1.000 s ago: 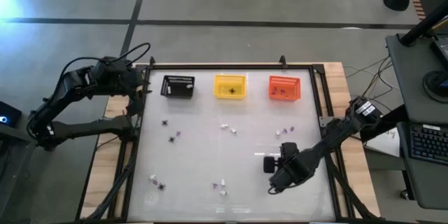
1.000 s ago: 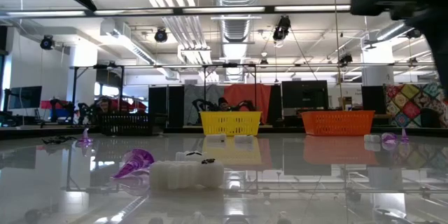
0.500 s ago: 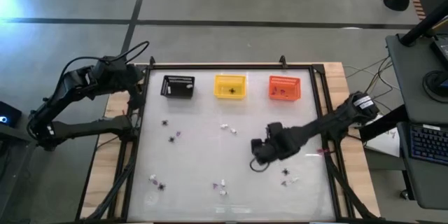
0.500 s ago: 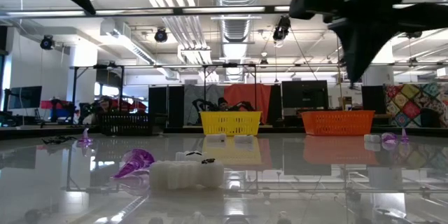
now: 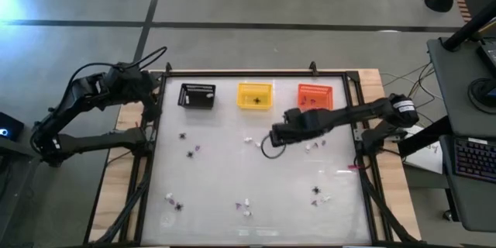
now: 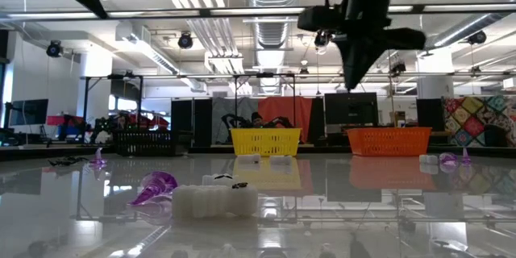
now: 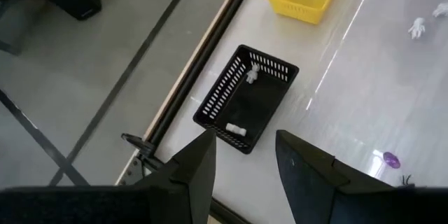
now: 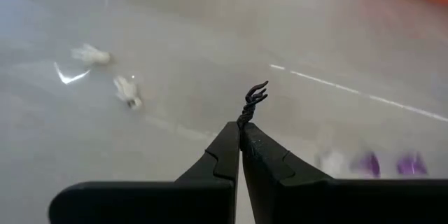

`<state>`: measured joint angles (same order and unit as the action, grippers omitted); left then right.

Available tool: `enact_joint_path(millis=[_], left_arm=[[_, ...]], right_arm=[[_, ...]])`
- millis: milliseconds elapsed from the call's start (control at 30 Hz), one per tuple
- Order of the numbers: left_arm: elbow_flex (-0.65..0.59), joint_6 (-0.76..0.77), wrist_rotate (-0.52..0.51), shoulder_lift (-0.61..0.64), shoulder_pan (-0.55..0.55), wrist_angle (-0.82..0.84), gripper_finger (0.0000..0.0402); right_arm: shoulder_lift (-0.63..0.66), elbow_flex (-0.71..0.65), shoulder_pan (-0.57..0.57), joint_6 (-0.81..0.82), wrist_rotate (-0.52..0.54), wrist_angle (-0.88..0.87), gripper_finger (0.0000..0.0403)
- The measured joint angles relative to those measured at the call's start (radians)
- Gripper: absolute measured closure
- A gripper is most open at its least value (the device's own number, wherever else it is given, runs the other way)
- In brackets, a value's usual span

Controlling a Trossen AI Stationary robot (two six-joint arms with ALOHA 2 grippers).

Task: Sort Halloween decoration
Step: Put the black spider toy into the orange basket

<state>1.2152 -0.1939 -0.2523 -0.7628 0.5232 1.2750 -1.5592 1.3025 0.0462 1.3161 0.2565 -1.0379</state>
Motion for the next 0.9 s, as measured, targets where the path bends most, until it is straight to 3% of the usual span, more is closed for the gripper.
enact_joint_path(millis=[400,900], left_arm=[[0.000,0.122,0.000,0.002,0.000,0.037,0.0269],[0.000,0.185,-0.001,0.002,0.000,0.110,0.0269]], right_arm=[[0.000,0.002,-0.269,-0.397,-0.100,0.214,0.0394],[-0.062,0.002,-0.493,-0.663,-0.210,0.512,0.0394]])
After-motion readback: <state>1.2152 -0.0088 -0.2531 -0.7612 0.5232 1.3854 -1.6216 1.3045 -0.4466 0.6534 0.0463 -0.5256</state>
